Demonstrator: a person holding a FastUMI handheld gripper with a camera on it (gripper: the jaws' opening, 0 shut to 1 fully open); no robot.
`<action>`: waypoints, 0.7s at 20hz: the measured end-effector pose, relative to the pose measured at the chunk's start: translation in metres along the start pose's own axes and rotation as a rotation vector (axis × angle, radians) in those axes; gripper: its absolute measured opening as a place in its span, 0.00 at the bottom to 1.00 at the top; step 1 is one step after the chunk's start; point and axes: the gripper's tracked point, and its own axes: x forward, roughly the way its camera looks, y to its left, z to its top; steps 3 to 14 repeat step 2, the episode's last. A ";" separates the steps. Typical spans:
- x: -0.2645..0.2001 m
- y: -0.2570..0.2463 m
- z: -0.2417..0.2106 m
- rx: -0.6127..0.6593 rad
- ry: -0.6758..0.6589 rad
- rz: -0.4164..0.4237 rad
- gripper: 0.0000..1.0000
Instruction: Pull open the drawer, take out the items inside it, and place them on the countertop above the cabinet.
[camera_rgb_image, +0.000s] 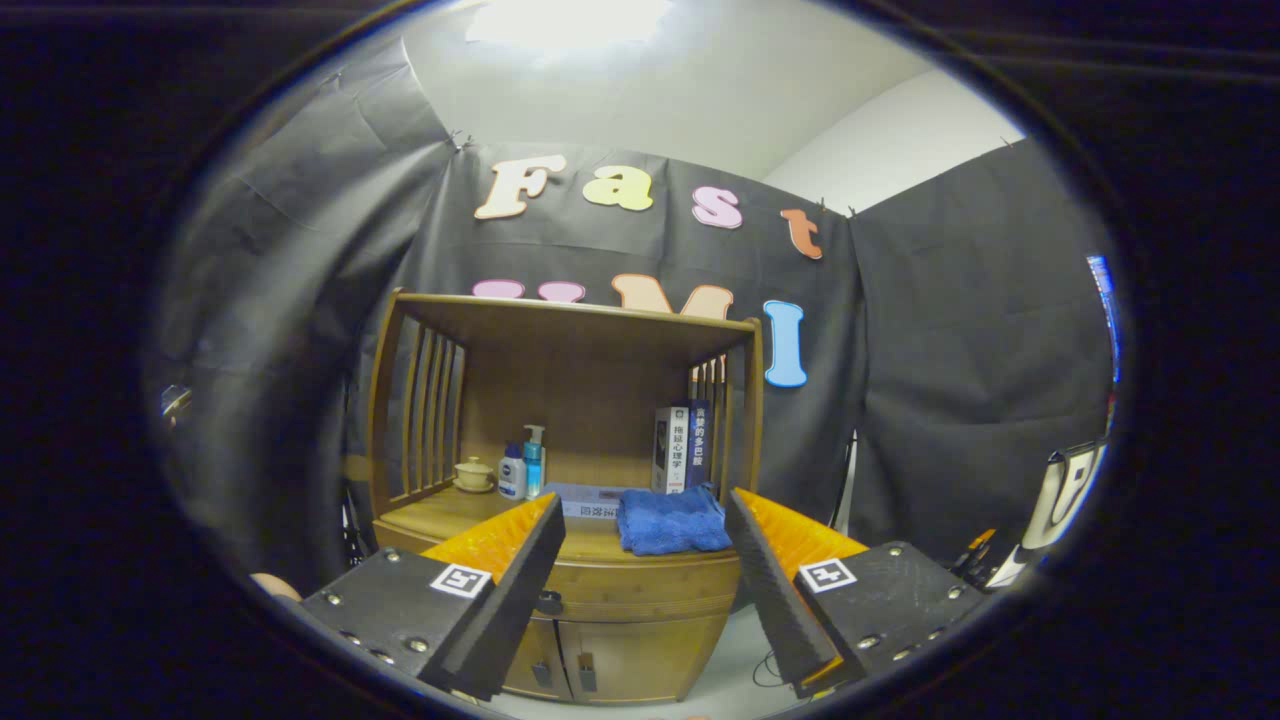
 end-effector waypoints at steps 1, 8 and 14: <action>0.000 -0.002 0.000 -0.002 -0.003 0.001 0.96; -0.002 -0.004 0.000 -0.006 -0.005 0.002 0.96; -0.002 -0.004 0.000 -0.006 -0.005 0.002 0.96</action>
